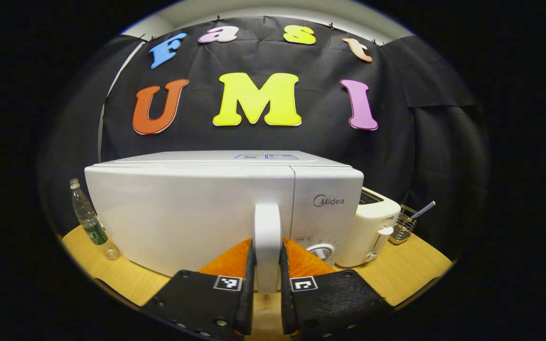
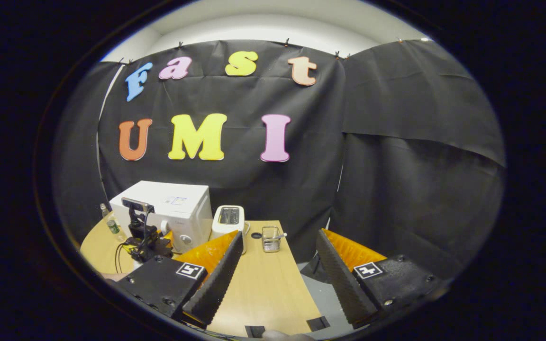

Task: Open the microwave oven with the left hand, put the food in, and close the microwave oven.

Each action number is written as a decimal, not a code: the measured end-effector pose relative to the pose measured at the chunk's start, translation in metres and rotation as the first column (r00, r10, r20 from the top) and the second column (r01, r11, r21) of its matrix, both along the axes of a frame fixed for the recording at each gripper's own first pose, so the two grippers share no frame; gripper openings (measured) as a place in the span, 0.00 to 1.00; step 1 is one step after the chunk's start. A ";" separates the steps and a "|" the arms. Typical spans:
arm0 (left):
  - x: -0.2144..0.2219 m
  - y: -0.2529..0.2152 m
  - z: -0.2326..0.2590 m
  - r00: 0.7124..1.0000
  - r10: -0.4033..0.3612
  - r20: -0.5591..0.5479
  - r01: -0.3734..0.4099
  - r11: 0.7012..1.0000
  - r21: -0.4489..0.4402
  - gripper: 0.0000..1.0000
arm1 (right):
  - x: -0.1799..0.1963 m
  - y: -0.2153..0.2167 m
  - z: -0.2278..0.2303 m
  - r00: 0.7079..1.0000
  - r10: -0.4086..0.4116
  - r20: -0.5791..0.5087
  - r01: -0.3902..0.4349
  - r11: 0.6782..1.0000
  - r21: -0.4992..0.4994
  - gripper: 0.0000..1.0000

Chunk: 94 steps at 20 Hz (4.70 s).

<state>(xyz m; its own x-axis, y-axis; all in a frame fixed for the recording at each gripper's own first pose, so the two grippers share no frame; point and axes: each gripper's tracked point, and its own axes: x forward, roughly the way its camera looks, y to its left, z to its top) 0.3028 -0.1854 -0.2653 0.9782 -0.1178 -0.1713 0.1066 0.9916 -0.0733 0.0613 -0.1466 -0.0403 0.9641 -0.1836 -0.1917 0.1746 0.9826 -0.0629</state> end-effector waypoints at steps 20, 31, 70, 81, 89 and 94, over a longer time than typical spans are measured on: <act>-0.124 0.050 -0.011 0.987 -0.123 -0.105 0.123 0.992 -0.003 0.10 | 0.015 0.076 -0.017 0.984 0.175 -0.021 -0.174 0.984 0.041 0.99; -0.221 0.167 -0.018 0.990 -0.039 -0.136 0.054 0.992 0.112 0.24 | -0.002 0.194 -0.036 0.937 0.346 -0.042 -0.343 0.937 0.061 1.00; -0.263 0.232 0.072 0.974 0.171 -0.145 -0.151 0.978 0.142 0.95 | 0.080 0.175 -0.337 0.754 0.553 -0.354 -0.220 0.721 0.657 0.81; -0.236 0.185 0.085 0.939 0.291 -0.183 -0.261 0.950 0.171 0.95 | 0.094 0.206 -0.356 0.569 0.732 -0.374 -0.073 0.498 0.864 0.20; -0.248 0.171 0.095 0.913 0.363 -0.185 -0.321 0.921 0.221 0.95 | 0.096 0.207 -0.319 0.528 0.790 -0.311 -0.072 0.406 0.911 0.14; -0.247 0.157 0.100 0.934 0.311 -0.176 -0.272 0.938 0.216 0.95 | 0.111 0.234 -0.263 0.539 0.817 -0.207 -0.168 0.345 0.924 0.14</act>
<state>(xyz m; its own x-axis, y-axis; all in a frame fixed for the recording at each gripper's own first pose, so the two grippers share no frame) 0.0558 -0.0280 -0.1652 0.9057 0.2202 -0.3624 -0.1871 0.9744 0.1246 0.1724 0.0879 -0.3032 0.3918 0.8128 -0.4312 -0.1227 0.5106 0.8510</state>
